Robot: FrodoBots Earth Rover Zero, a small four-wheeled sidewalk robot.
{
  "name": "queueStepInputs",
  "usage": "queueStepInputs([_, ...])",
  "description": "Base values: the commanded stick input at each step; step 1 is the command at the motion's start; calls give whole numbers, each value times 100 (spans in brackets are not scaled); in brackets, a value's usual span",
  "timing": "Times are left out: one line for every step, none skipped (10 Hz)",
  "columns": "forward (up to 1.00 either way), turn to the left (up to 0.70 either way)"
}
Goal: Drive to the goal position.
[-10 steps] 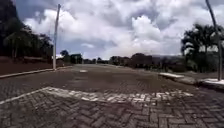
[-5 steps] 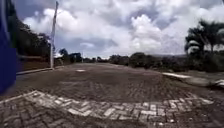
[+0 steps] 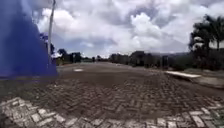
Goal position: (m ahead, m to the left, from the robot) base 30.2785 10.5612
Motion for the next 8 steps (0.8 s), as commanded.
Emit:
queueStepInputs([100,0])
queueStepInputs([100,0])
queueStepInputs([100,0])
queueStepInputs([100,0])
queueStepInputs([100,0])
queueStepInputs([100,0])
queueStepInputs([100,0])
queueStepInputs([100,0])
